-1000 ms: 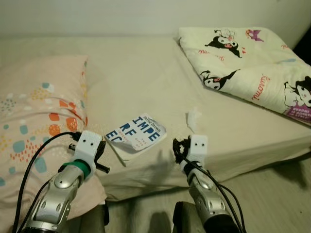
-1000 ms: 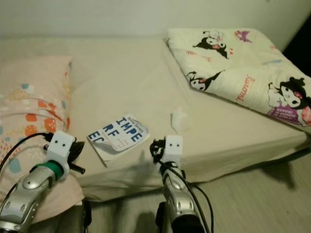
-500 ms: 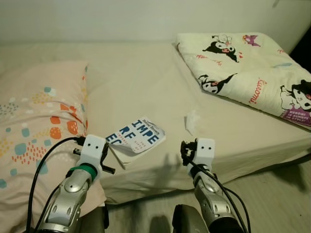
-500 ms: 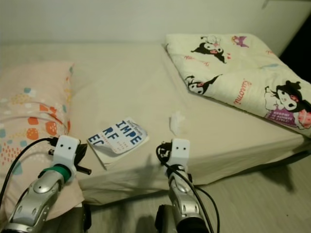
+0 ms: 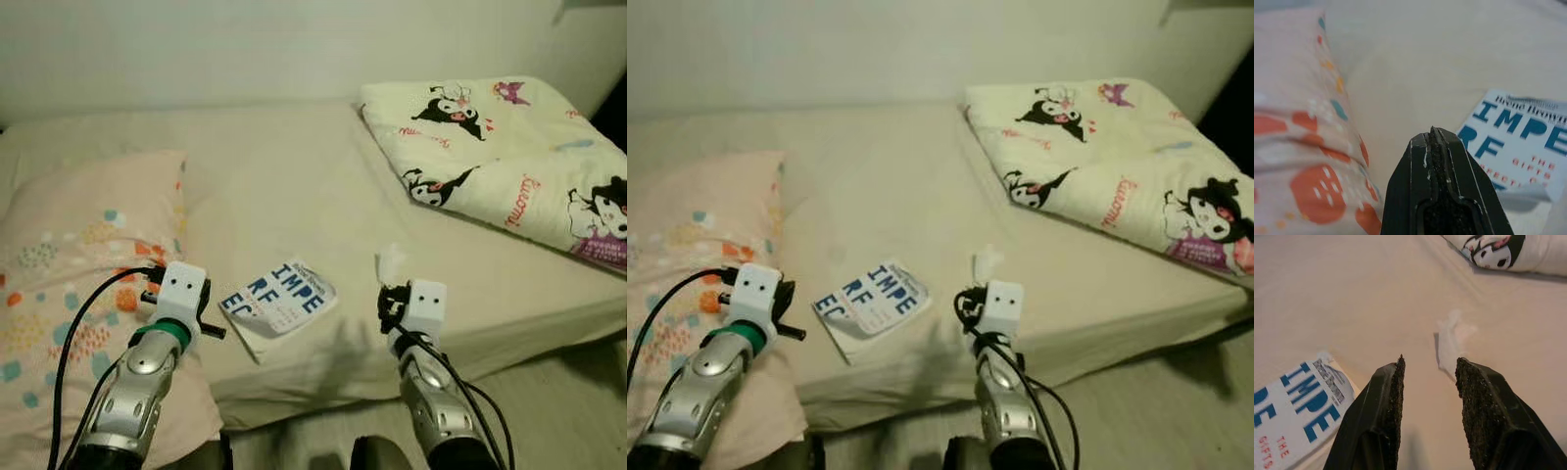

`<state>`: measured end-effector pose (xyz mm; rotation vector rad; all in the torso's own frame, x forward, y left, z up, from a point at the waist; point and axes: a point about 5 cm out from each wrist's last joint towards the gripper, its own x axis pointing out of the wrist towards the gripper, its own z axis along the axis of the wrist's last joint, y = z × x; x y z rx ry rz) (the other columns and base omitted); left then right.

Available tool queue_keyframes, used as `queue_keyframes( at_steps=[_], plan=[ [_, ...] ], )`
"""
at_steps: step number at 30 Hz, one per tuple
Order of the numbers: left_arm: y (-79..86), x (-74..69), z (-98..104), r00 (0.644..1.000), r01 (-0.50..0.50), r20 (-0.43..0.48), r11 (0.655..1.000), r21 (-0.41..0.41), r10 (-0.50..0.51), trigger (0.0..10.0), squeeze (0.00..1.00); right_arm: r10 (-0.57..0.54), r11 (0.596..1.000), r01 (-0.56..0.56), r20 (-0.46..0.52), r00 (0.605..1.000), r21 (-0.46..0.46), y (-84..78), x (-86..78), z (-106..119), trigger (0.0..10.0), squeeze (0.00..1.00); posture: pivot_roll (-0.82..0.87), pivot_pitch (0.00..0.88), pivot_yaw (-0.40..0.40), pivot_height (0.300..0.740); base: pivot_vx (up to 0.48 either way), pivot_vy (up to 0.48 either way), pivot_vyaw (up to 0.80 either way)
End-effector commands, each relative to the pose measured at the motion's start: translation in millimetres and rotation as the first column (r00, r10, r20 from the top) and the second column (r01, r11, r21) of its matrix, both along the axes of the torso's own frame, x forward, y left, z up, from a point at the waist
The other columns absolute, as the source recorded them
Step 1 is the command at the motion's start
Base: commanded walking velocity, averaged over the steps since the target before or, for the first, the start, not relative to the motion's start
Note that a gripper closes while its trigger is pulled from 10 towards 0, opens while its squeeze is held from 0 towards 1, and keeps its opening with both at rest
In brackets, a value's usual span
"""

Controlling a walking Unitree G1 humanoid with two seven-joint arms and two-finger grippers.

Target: Clean up the room

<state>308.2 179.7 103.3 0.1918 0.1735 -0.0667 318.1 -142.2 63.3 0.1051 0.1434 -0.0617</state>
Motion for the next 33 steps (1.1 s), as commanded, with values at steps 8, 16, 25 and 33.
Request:
queue_keyframes(
  at_steps=[8,16,25,33],
  plan=[
    [-0.7,-1.1,-5.3,0.999,-0.037,-0.016,0.999,-0.018,0.037,10.0,0.0,0.013,1.0,-0.012,-0.024,1.0,0.007,1.9,-2.5,-6.6,10.0,0.0,0.15,0.0,0.011,0.706,0.0,0.0,0.0],
    [-0.4,-2.4,-2.4,0.999,-0.043,0.025,0.998,-0.039,0.044,10.0,0.0,0.006,1.0,-0.006,-0.038,0.999,0.014,0.4,-2.7,-8.9,10.0,0.0,0.16,0.0,0.002,0.74,0.0,0.0,0.0],
    [4.4,-7.9,-10.9,0.997,-0.073,-0.043,0.994,-0.08,0.069,10.0,0.0,0.004,1.0,-0.004,-0.07,0.998,-0.008,0.7,-2.5,-13.4,10.0,0.0,0.16,0.0,0.002,0.74,0.0,0.0,0.0],
    [6.4,-8.1,-11.3,0.996,-0.083,-0.018,0.995,-0.048,0.082,10.0,0.0,0.001,1.0,-0.002,-0.094,0.996,-0.013,1.7,-2.5,-15.6,10.0,0.0,0.15,0.0,0.001,0.74,0.0,0.0,0.0]
  ],
)
